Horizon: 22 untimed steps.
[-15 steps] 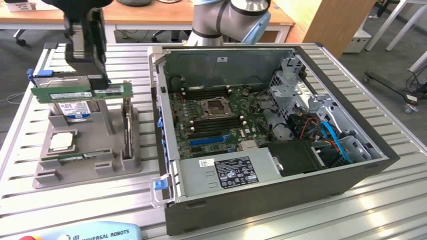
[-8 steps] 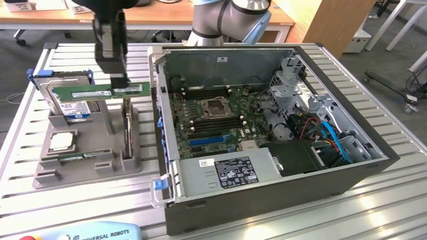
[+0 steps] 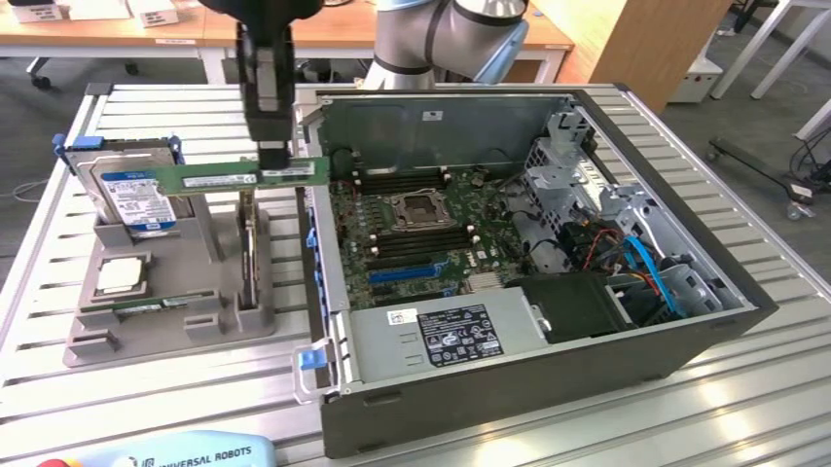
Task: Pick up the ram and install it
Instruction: 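Pick up the ram and move it above insertion slot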
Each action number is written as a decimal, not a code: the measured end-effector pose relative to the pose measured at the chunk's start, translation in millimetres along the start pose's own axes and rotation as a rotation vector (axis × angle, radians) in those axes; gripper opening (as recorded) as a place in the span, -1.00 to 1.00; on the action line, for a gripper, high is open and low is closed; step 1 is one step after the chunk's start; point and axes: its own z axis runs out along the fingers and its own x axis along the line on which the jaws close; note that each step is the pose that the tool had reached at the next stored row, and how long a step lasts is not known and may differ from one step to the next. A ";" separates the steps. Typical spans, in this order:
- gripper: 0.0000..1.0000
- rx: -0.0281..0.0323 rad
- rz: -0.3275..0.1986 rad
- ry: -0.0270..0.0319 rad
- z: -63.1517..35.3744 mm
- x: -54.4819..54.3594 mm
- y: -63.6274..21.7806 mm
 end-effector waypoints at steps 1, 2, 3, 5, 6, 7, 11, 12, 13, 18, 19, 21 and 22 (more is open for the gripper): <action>-0.77 -0.0001 0.000 0.0001 -0.2 0.0 -3.9; -0.77 -0.0001 0.000 0.0001 -0.5 -0.1 -8.4; -0.77 -0.0002 0.000 0.0001 -0.7 -0.1 -12.8; -0.77 -0.0001 -0.001 0.0000 -1.0 -0.1 -21.7; -0.77 -0.0001 -0.001 -0.0001 -1.1 -0.2 -26.3; -0.77 0.0000 -0.001 -0.0002 -1.3 -0.2 -31.0; -0.77 -0.0001 -0.001 -0.0002 -2.2 -0.3 -49.0; -0.77 0.0000 -0.002 -0.0003 -2.3 -0.3 -53.5; -0.77 -0.0001 -0.002 -0.0003 -2.5 -0.3 -57.7; -0.77 -0.0001 -0.002 -0.0002 -3.4 -0.4 -79.0; -0.77 -0.0001 -0.002 -0.0002 -3.7 -0.5 -83.2; -0.77 -0.0001 -0.002 -0.0003 -3.9 -0.5 -92.0; -0.77 0.0000 -0.002 -0.0003 -4.1 -0.6 -96.0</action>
